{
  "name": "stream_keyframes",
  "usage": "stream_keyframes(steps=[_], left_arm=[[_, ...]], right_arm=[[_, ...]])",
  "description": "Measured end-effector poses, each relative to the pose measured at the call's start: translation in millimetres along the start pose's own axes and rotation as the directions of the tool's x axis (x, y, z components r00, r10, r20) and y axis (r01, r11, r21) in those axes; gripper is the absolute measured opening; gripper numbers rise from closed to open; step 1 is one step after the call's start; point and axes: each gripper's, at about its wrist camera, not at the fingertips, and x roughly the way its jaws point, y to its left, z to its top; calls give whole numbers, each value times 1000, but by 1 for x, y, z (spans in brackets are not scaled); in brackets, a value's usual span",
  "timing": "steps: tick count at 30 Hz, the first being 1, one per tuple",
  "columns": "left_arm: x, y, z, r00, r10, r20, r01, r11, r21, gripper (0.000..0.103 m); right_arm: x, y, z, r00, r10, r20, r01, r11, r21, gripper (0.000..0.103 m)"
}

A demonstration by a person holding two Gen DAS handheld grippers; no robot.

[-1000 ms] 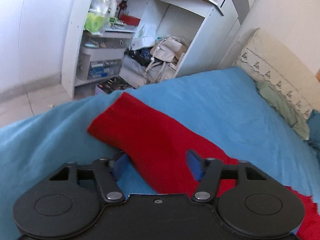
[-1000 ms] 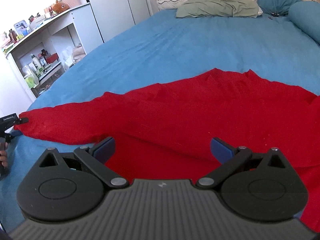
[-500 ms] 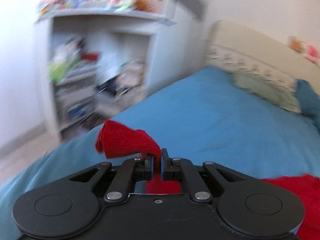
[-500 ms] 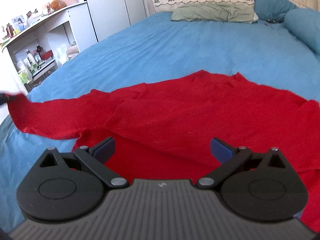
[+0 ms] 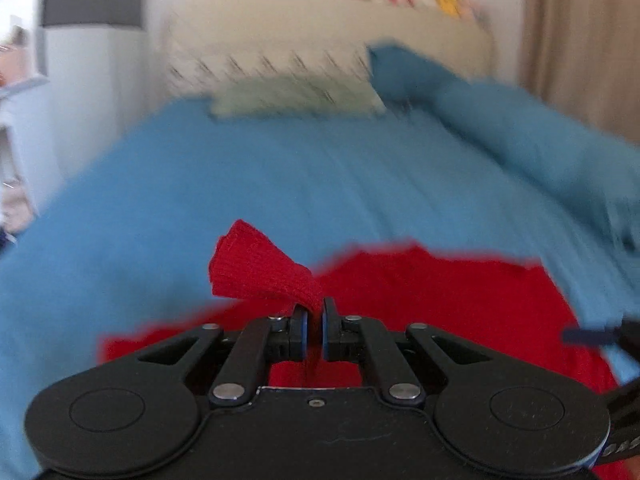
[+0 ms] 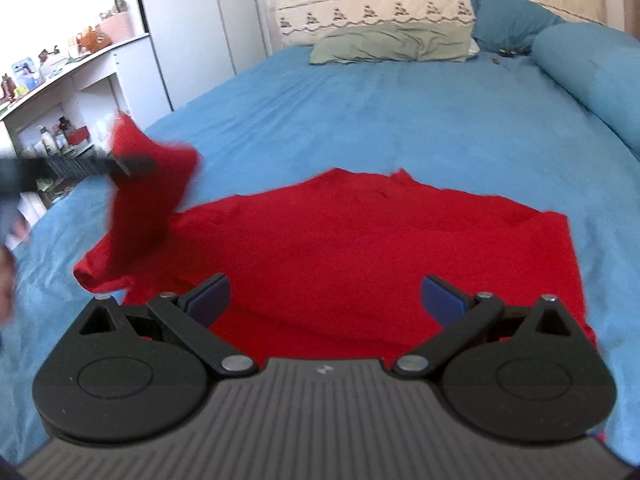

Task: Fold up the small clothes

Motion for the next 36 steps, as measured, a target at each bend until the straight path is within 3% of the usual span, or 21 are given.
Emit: stream_keyframes(steps=[5,11,13,15,19,21,26,33,36], left_arm=[[50,-44,-45,988,-23,-156,29,999,37,6],[57,-45,-59,985,-35,-168,43,998,45,11],[54,-41,-57,984,-60,-170,64,998,19,34],[45,-37,-54,986,-61,-154,63,998,9,73],[15,-26,-48,993,-28,-115,35,997,62,81],[-4,-9,-44,996,2,-93,5,998,69,98],[-45,47,-38,996,79,-44,-77,996,42,103],[-45,109,-52,983,166,-77,-171,983,-66,103],[-41,124,-63,980,177,-95,-186,977,-101,103]], right_arm=[[2,-23,-13,999,-2,-40,4,999,47,103],[6,-29,-29,997,-10,-74,12,999,32,103],[6,-29,-30,997,-10,-78,13,999,32,103],[7,-27,-29,997,-5,-78,7,1000,30,103],[-1,-19,-19,998,3,-67,-3,1000,-2,103],[-7,-12,-11,998,15,-56,-16,1000,-26,103],[-7,20,10,998,38,-47,-42,994,-104,103],[38,83,16,995,21,-94,-46,959,-280,103],[61,101,14,992,-3,-124,-40,939,-341,90]])
